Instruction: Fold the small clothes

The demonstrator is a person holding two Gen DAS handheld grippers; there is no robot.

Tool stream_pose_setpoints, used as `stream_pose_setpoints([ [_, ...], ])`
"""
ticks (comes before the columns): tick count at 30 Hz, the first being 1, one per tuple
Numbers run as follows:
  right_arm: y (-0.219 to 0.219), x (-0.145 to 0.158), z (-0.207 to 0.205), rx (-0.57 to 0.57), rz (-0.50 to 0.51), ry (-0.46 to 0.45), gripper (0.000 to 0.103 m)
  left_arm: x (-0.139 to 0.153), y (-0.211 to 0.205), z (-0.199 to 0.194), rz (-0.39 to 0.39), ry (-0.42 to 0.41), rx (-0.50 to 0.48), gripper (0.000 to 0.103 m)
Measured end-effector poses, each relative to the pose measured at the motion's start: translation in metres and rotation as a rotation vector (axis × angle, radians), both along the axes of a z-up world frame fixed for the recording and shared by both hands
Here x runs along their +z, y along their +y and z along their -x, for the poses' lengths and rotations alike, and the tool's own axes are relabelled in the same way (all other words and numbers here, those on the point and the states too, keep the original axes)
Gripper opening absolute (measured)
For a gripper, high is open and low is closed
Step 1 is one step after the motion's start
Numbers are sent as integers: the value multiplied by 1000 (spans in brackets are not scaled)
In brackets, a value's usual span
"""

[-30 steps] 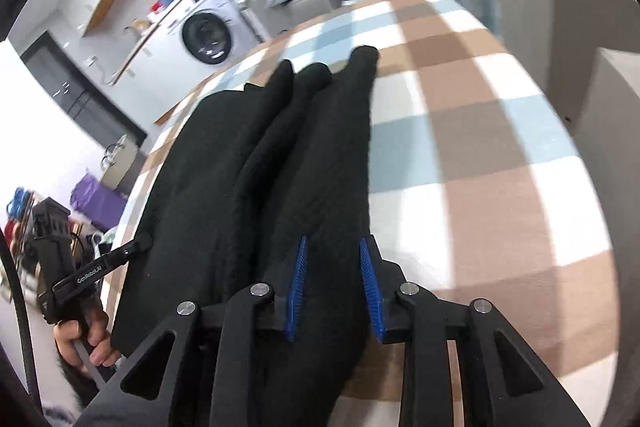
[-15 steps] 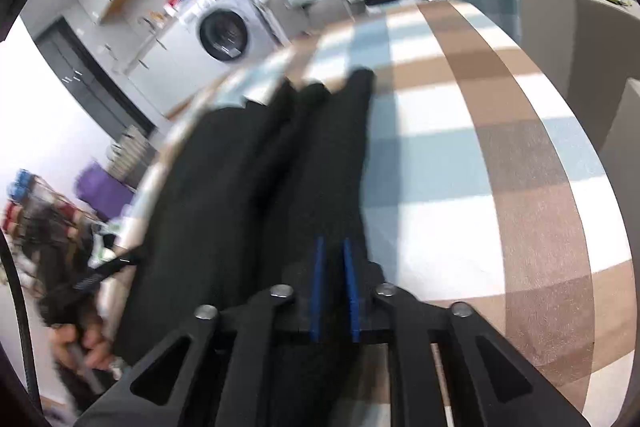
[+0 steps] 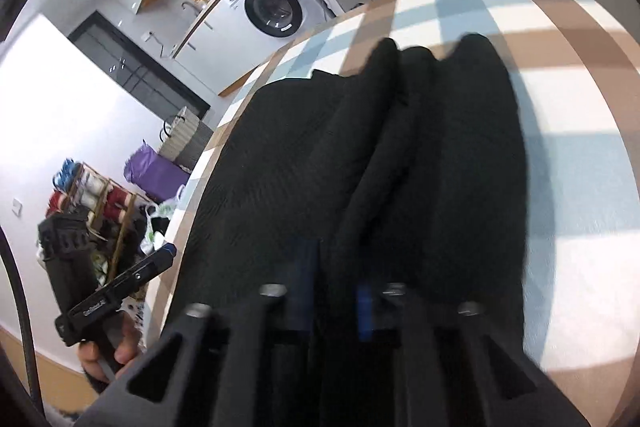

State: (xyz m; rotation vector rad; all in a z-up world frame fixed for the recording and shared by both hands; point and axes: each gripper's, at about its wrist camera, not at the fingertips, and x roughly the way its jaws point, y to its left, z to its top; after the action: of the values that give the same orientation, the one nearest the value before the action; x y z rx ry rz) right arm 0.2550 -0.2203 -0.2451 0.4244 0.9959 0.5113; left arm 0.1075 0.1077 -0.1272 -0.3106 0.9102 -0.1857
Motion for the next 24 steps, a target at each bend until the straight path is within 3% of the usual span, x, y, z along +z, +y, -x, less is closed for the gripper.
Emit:
stream_pose_setpoints([
  [4,-1,42,21,13,17,-185,9,5,1,3,6,-15,0,68],
  [6,-11,57,29,-10,41,-229,9,5,0,2,-4,-16,-6,68],
  [9,-27,42,22,-77,108,-164,9,2,-5,1,-4,-3,-12,68],
  [11,-35,18,14,-86,109,-47,10,0,-10,1,-5,4,-26,68],
  [13,-41,6,12,-90,95,5,12,0,-16,2,-24,5,-40,68],
  [18,-48,14,16,-65,74,-3,17,-2,-29,0,-38,13,-76,68],
  [24,-57,15,-21,-129,31,19,18,-4,-39,-9,-42,20,-98,68],
])
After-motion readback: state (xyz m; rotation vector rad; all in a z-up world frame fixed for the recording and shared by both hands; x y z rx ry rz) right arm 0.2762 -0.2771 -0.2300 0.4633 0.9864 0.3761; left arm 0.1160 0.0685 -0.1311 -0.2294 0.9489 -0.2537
